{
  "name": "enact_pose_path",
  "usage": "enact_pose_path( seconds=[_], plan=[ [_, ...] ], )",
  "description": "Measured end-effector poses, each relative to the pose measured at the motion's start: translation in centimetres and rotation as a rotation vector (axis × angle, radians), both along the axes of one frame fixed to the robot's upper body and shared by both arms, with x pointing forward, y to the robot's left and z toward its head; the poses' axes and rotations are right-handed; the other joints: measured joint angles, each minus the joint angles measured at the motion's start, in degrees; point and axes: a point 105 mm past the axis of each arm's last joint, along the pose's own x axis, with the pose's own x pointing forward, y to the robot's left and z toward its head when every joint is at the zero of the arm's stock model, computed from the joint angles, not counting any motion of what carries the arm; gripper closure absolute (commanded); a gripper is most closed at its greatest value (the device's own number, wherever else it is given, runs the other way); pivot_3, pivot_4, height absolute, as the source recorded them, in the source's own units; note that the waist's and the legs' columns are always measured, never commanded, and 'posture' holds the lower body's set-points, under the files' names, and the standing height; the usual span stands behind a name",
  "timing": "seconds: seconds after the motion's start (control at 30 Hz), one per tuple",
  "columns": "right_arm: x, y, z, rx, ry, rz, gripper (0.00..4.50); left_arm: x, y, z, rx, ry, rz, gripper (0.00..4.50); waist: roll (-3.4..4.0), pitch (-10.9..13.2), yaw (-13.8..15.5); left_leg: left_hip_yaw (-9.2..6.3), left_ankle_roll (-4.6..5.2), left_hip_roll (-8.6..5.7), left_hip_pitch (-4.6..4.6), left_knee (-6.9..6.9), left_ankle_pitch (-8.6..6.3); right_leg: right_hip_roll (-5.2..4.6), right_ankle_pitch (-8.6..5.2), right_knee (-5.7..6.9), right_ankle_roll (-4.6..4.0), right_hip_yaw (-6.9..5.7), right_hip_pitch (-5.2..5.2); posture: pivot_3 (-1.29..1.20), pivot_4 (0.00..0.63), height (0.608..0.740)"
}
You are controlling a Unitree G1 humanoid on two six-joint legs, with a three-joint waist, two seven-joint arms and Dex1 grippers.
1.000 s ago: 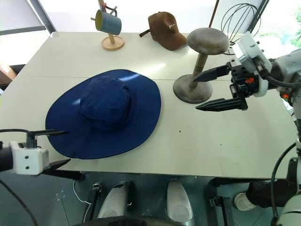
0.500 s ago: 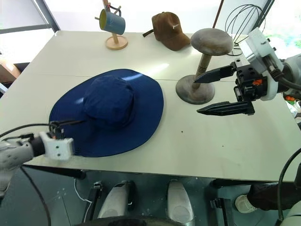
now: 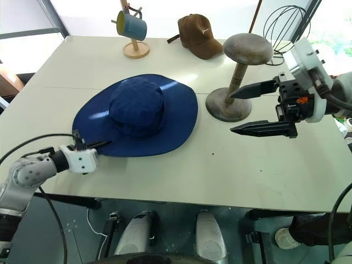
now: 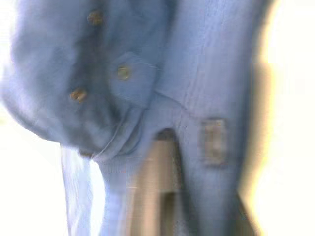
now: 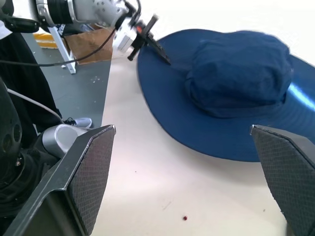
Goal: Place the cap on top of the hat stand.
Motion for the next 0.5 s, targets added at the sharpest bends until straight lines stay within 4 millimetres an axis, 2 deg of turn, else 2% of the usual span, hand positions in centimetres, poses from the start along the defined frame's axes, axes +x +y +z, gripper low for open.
enact_pose_path(
  seconds=[0.1,0.17,0.33,0.47,0.5],
  plan=[
    [0.1,-0.6,0.3,0.012,-0.022,-0.046,0.00,1.1,0.2,1.1,-0.174,0.106,0.087,4.45,-0.01,0.00,0.05,-0.01,0.00,0.00,-0.01,0.02,0.00,0.01,0.02,0.01,0.05,-0.01,0.00,0.00,0.150,0.738],
    [0.3,-1.1,0.5,0.013,-0.059,-0.088,0.00,2.1,0.0,2.8,-0.303,0.158,0.125,4.45,-0.03,0.02,0.14,-0.05,0.00,0.00,-0.04,0.10,0.00,0.05,0.06,0.02,0.13,-0.02,0.01,0.00,0.150,0.738],
    [0.5,-2.9,0.5,0.007,-0.092,-0.189,0.00,4.6,-1.2,9.7,-0.516,0.156,0.129,4.45,-0.04,0.02,0.37,-0.11,0.00,-0.01,-0.22,0.32,0.00,0.07,0.18,-0.02,0.36,-0.03,0.01,0.00,0.150,0.738],
    [0.6,-4.2,0.7,0.021,-0.113,-0.265,0.00,6.6,-3.3,16.2,-0.654,0.114,0.084,4.45,-0.09,0.04,0.96,-0.17,0.01,-0.04,-0.33,0.42,0.01,0.12,0.22,-0.05,0.45,-0.03,0.02,0.00,0.150,0.738],
    [0.6,-4.4,0.8,0.024,-0.119,-0.273,0.00,6.8,-3.7,17.3,-0.674,0.101,0.071,4.45,-0.09,0.04,1.01,-0.18,0.01,-0.05,-0.34,0.41,0.01,0.12,0.23,-0.09,0.48,-0.03,0.02,0.00,0.150,0.738]
  ],
)
